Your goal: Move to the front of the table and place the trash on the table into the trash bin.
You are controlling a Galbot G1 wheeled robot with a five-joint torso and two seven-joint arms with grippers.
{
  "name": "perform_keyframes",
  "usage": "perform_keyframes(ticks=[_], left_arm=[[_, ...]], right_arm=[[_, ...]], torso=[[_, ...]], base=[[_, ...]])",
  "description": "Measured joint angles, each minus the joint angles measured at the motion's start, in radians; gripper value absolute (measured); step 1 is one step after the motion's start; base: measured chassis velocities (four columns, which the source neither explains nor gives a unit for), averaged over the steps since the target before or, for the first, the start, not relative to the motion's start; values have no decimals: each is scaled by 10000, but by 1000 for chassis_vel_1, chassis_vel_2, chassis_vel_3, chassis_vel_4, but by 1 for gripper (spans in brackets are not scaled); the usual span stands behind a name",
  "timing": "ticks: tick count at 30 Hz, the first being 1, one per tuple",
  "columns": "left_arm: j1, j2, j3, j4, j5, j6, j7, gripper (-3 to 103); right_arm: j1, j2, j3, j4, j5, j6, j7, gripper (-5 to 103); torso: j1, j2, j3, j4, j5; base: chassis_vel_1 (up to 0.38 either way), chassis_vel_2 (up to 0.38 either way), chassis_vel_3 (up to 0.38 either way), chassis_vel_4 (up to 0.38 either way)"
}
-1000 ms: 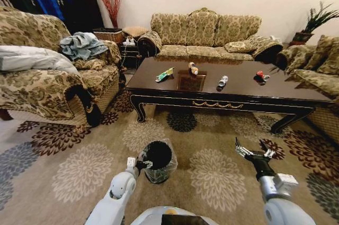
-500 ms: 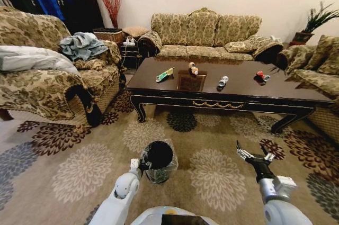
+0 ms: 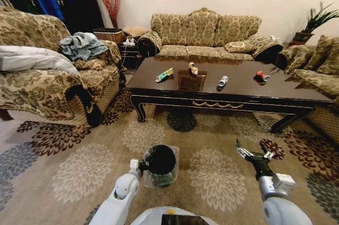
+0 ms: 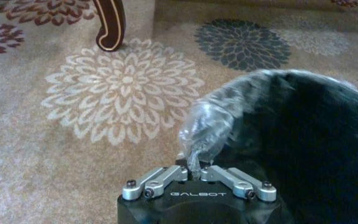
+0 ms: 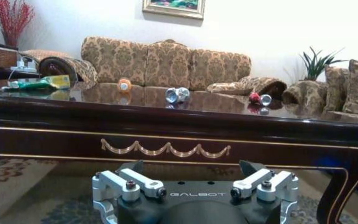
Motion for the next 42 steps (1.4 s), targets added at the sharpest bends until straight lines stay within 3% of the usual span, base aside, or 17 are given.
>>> perform_keyframes(ticks=[10,17,21,42], left_arm=[[203,165,-367,-1022,50,-281,10,3],[581,316,-1266,-2478,53,-415,-80,3],[613,315,-1321,-2569,38,-442,-80,3],[603,314,-1310,-2545,31,-441,-88,3]], right_arm=[[26,4,18,69,50,-14,70,100],[151,-59,31,339,169,-137,232,100],[163,-70,40,370,194,-155,257,100],[162,-70,47,375,202,-157,262,100]], torso=[[0,0,1,1,2],[0,0,0,4,10],[1,-1,0,0,-7],[0,0,0,1,4]], base=[[0,0,0,0],[0,0,0,0],[0,0,0,0],[0,0,0,0]])
